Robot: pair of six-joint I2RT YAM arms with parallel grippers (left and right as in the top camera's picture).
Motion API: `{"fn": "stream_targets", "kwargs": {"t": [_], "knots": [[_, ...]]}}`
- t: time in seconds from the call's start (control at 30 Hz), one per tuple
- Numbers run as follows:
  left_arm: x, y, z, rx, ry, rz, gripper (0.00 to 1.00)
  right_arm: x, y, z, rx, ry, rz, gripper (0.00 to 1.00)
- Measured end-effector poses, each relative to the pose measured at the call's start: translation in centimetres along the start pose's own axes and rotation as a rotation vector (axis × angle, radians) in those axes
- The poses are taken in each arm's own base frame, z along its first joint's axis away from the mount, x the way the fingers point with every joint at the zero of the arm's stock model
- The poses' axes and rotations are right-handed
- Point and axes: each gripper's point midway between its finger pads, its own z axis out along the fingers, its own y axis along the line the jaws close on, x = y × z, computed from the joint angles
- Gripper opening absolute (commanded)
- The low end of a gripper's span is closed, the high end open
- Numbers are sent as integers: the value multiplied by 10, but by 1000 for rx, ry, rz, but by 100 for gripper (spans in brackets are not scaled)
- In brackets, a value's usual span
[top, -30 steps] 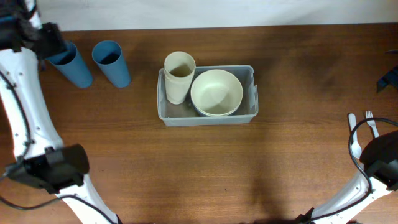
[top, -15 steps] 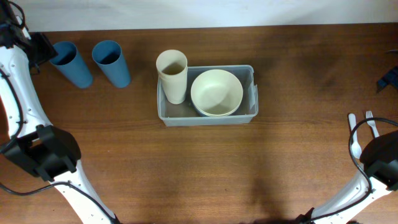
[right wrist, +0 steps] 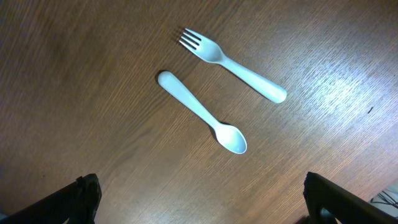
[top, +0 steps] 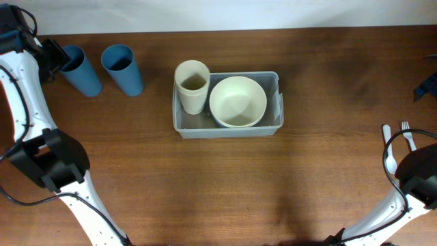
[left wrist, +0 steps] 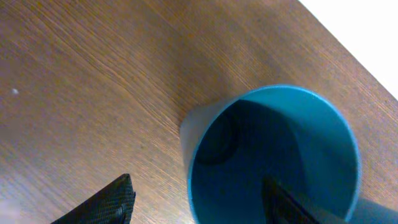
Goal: Pack container
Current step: 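Move the left gripper to the back blue cup and grasp it, then lift the blue cup and carry it tilted toward the bin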
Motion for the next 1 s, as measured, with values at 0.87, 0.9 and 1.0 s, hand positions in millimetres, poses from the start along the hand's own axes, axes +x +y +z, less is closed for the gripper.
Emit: {"fn": "stream_targets", "kwargs": {"t": [0.87, 0.9, 1.0], "knots": [[14, 1, 18, 15, 70, -78, 2, 0, 0, 0, 0, 0, -1, 99], [13, 3, 18, 14, 69, -83, 2, 0, 0, 0, 0, 0, 0, 99], [8, 22, 16, 1, 68, -114, 2, 0, 0, 0, 0, 0, 0, 99]]}}
